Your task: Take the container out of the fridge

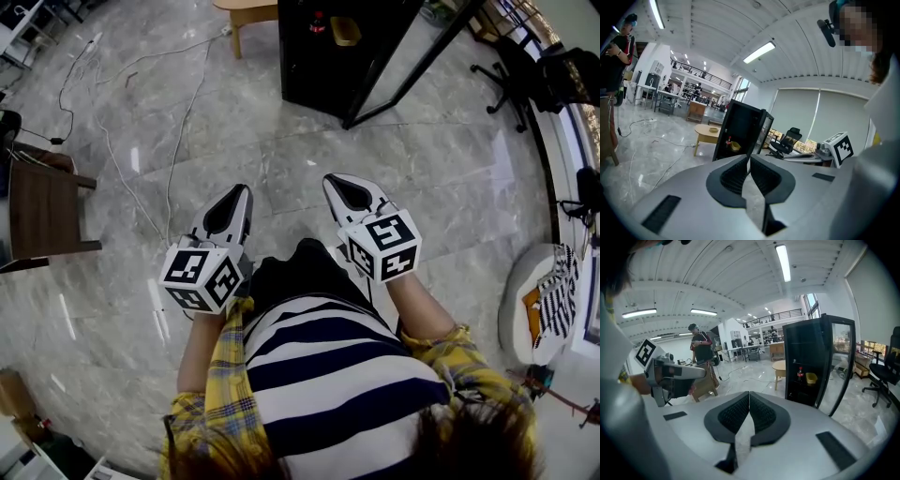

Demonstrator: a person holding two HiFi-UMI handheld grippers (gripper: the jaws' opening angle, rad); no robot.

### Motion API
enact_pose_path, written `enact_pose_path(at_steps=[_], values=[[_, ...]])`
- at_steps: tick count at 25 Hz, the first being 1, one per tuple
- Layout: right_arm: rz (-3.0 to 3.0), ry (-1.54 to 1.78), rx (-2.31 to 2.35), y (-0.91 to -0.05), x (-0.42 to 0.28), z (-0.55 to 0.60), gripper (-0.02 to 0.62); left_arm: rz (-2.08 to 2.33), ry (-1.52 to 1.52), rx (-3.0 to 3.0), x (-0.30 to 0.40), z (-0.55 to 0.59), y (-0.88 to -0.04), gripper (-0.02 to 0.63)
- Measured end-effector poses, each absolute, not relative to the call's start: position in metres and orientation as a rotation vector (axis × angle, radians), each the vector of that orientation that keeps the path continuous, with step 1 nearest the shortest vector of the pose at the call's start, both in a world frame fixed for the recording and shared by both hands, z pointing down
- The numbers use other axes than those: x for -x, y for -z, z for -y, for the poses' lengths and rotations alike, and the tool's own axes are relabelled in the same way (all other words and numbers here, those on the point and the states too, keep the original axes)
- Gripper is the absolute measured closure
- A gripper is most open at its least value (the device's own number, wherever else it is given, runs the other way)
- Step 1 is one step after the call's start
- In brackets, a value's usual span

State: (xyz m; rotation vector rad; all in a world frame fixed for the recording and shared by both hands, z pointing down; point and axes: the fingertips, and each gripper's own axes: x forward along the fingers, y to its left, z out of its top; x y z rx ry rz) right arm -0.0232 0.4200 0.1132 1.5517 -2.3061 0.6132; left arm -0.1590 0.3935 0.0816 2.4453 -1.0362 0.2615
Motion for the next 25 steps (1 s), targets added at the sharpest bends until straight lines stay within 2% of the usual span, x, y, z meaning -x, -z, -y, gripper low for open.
enact_pose_path(at_steps=[10, 25], values=[[2.263, -0.602, -1.579, -0.124, 0.013, -0.385, 0.568, 1.038, -0.304, -2.548, 0.146, -0.344, -0.085, 0.572], [2.226, -0.566, -1.569, -0.140, 0.015, -0.257, 0.565, 0.892, -0.339, -2.577, 0.129, -0.215, -0.107, 0.572]])
